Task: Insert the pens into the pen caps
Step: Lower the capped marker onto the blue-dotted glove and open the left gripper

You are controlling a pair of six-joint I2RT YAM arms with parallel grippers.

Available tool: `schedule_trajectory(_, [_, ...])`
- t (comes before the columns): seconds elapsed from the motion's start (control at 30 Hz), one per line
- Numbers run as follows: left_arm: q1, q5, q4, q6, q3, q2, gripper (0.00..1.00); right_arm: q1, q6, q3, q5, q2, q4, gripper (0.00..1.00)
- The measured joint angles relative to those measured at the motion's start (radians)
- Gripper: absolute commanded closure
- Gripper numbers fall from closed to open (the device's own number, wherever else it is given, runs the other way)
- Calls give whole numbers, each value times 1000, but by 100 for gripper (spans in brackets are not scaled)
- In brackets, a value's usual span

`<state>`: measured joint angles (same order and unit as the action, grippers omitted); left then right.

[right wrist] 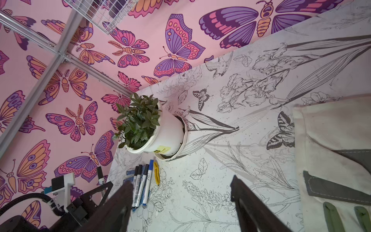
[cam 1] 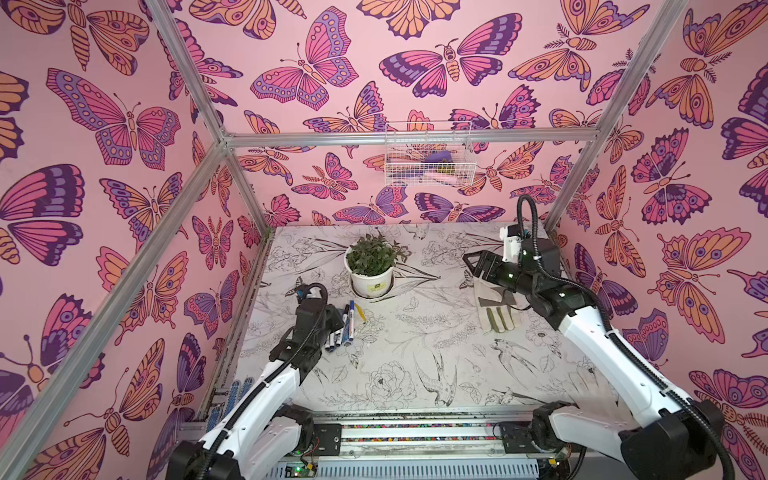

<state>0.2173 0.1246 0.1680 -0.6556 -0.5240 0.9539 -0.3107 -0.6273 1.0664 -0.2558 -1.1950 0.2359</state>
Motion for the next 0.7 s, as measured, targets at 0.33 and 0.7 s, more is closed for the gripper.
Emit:
schedule_trajectory(0.33, [-138, -86, 273, 141, -170, 240, 100, 0, 0, 0, -14, -4, 0, 22])
schedule_trajectory(0.7, [-152, -46, 375, 185, -243, 430, 83, 0, 4, 0, -9, -2, 4, 22])
